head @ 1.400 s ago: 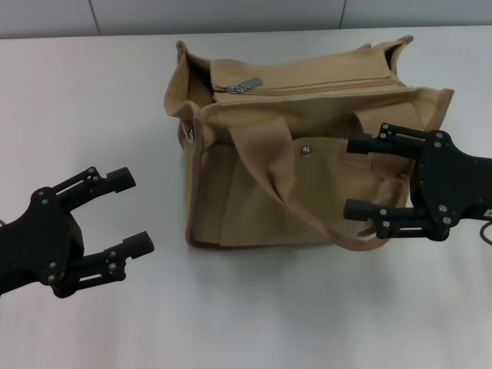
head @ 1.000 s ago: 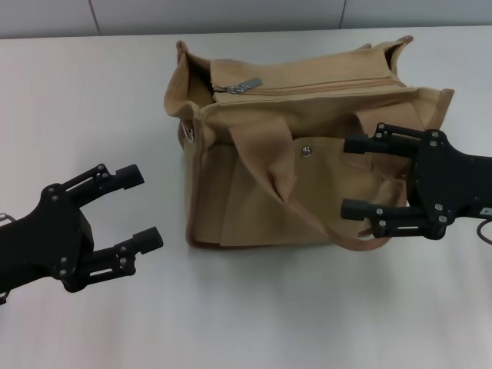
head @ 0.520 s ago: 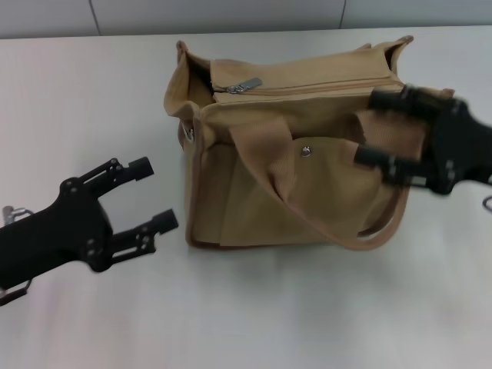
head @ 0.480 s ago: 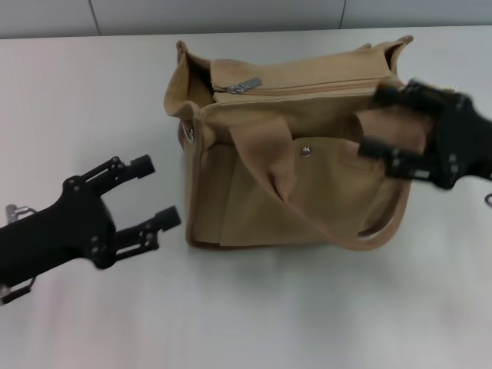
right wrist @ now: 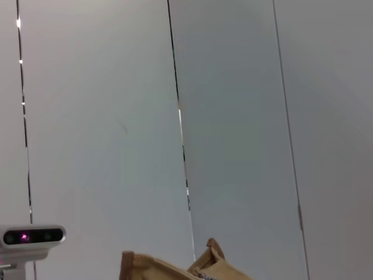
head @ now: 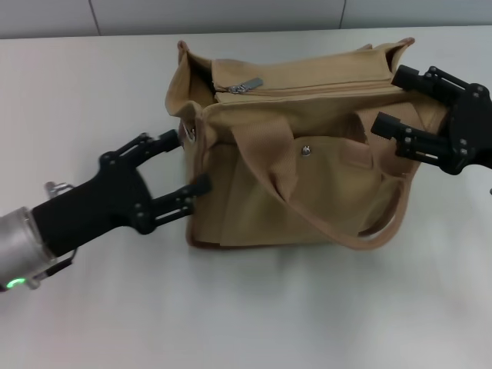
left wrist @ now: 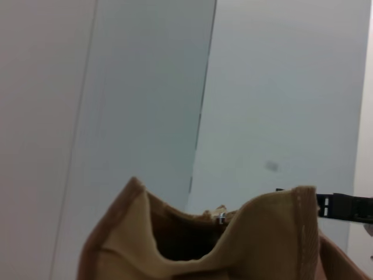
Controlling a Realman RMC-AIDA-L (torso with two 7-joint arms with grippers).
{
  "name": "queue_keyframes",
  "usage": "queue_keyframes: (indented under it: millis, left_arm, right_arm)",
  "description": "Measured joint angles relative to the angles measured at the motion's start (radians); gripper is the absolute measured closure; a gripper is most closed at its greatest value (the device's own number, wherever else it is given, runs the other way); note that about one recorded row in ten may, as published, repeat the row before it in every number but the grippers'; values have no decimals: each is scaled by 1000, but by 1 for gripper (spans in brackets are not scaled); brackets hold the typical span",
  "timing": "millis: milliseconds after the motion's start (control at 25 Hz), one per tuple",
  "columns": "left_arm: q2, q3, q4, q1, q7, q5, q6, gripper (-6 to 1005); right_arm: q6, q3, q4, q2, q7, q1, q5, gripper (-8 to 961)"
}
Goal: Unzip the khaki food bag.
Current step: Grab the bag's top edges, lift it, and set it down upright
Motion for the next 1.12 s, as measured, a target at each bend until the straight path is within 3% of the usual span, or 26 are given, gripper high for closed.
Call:
queue_keyframes:
  millis: [240,440,880,1000,1120]
  left_arm:
    - [-5,-4,-70,-47,55,0,-36,155]
    - [-7,-8,-106,-48,99,-22,-44,153]
    - [-7,-9,-134,-22,147,-78,-32,345]
    - [-7,-10,-135,-18,147,-78,-21,589]
    - [-7,-19,-135,-14,147,-81,-5,729]
  right_arm:
    - [3,1,5,0,0,-2,1,144]
    - [4,1,15,0,-1,-2,2,145]
    - [5,3,37,0,-11,-2,2,145]
    - [5,3,41,0,-12,-2,2,146]
    - [5,3,44,0,-13,-3,2,146]
